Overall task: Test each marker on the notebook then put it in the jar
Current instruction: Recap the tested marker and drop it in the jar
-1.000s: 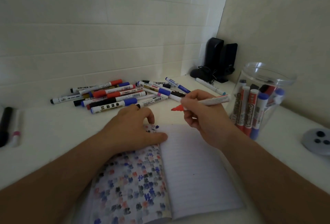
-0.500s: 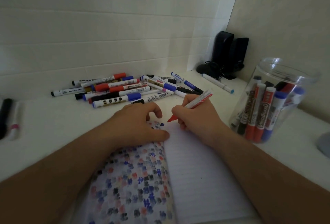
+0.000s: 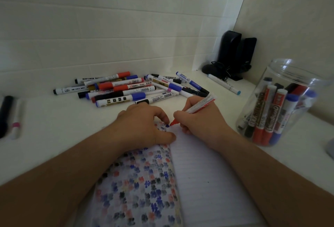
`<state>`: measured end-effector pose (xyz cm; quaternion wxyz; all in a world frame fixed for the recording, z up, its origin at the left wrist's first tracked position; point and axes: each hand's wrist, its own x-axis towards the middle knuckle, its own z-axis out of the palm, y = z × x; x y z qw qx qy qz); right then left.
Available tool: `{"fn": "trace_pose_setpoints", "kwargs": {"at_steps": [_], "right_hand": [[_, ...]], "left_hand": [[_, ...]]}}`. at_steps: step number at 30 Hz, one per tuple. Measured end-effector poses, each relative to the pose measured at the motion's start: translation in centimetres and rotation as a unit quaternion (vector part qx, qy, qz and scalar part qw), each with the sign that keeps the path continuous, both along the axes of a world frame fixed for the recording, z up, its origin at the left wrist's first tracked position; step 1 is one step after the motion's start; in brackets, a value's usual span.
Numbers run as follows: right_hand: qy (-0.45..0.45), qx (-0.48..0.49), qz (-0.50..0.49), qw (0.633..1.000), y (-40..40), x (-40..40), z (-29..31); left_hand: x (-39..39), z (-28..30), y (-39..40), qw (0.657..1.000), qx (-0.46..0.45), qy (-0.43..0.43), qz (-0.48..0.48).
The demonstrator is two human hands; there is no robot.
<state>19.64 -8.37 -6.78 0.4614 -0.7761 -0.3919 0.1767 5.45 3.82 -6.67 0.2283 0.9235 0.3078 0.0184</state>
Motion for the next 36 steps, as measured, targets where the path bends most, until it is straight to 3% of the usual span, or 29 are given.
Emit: {"fn": "trace_pose_setpoints", "kwargs": {"at_steps": [6,12,20,27,36], "right_hand": [[-0.031,-0.007,-0.009,0.999,0.08,-0.02,-0.04],[0.033,0.021,-0.005,0.999,-0.02,0.24,0.0],[-0.04,-0.003,0.003,0.999,0.13,-0.14,-0.2],[0.003,0.02,-0.002,1.0,0.07,0.18,-0.26],[-0.031,-0.003,0.009,0.999,0.2,0.16,-0.33]], "left_hand": [[0.06,0.05,-0.07,1.0,-0.002,0.002,0.002],[0.02,0.16,-0.17,1.0,0.0,0.003,0.003],[0.04,0.03,-0.07,1.0,0.002,0.003,0.0],[0.04,-0.05,0.01,1.0,0.003,0.004,-0.001],[0.11,-0.2,0.11,1.0,0.005,-0.001,-0.003]]}}
